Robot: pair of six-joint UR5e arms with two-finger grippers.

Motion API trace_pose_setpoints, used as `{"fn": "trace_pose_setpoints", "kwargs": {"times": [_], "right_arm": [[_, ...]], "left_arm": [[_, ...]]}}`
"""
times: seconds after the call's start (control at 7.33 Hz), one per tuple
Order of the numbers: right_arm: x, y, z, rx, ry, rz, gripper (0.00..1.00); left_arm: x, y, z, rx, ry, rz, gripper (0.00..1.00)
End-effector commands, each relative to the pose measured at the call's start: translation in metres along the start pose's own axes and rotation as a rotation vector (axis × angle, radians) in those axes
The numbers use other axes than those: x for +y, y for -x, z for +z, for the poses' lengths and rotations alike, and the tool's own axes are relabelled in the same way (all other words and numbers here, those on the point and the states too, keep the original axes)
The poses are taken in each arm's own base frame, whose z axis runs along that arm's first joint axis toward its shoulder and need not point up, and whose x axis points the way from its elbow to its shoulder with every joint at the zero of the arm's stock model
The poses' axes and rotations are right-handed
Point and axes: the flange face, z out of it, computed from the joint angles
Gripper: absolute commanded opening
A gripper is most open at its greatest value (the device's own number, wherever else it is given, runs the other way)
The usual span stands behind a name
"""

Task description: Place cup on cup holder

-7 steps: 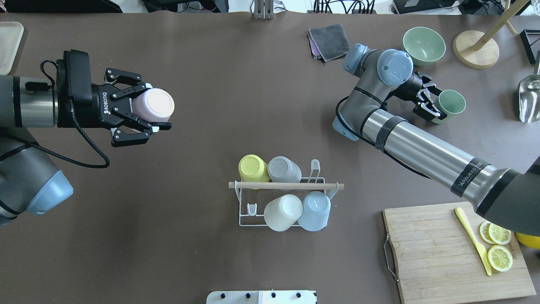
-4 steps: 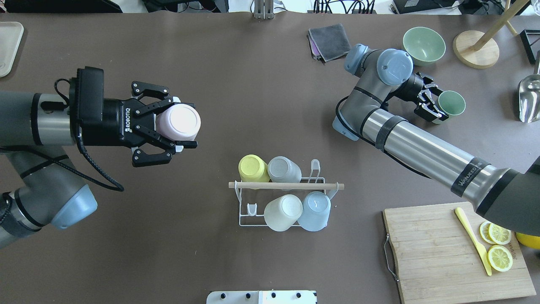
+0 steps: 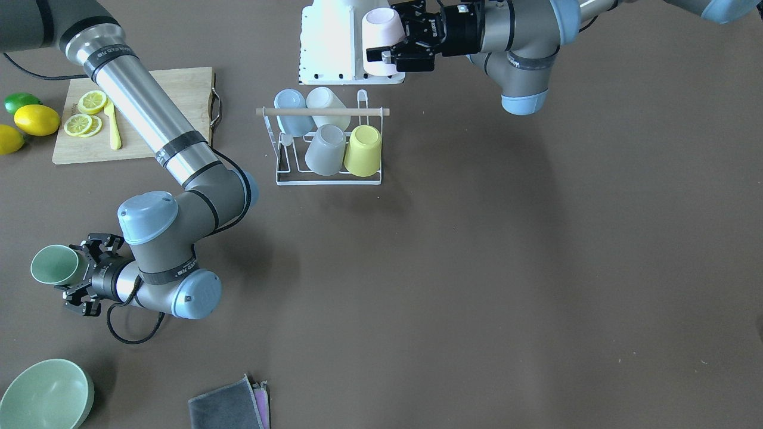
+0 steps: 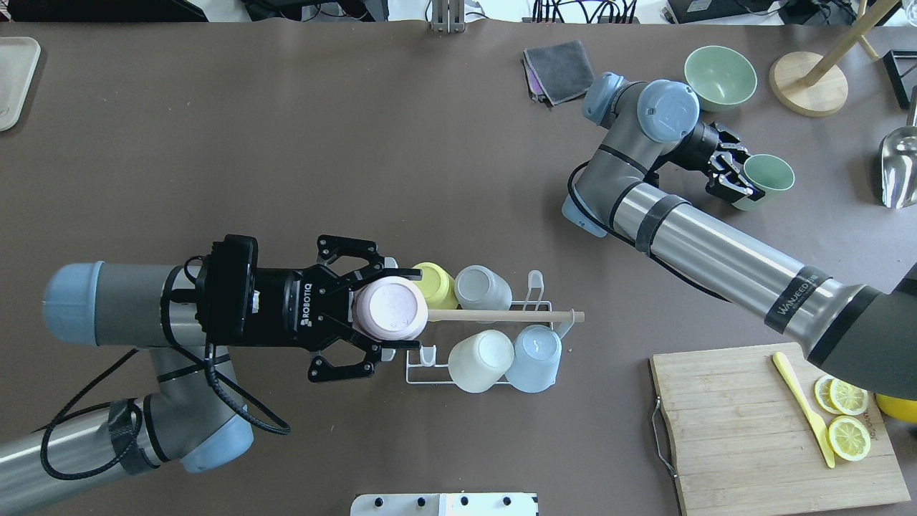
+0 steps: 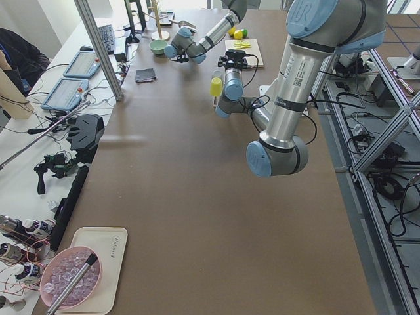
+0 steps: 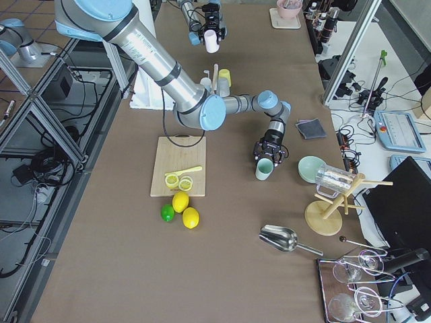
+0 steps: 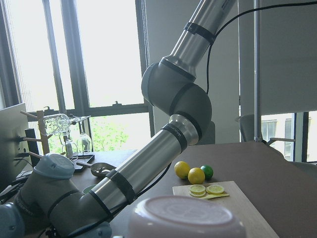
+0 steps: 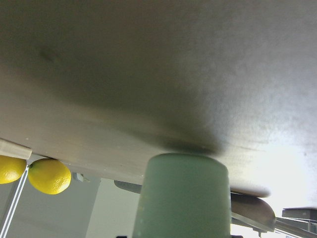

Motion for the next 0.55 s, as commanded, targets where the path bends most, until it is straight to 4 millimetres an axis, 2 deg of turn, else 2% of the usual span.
{"fn": "trace_pose_setpoints", "kwargs": {"times": [0.0,0.14,0.41], "right_arm": [[0.007,0.002,-0.012,0.028,0.011,0.002,0.55],[0.021,0.010,-0.030,0.056,0.007,0.005,0.56],[0.054,0.022,-0.049,0.135,-0.064,0.034,0.57]], "left_arm": [[0.047,-0.021,0.016,-0.009,-0.031,0.099,0.26],[0.056,-0.024,0.019,-0.002,-0.050,0.116,0.26],[0.068,-0.032,0.026,0.010,-0.038,0.144,0.26]]}}
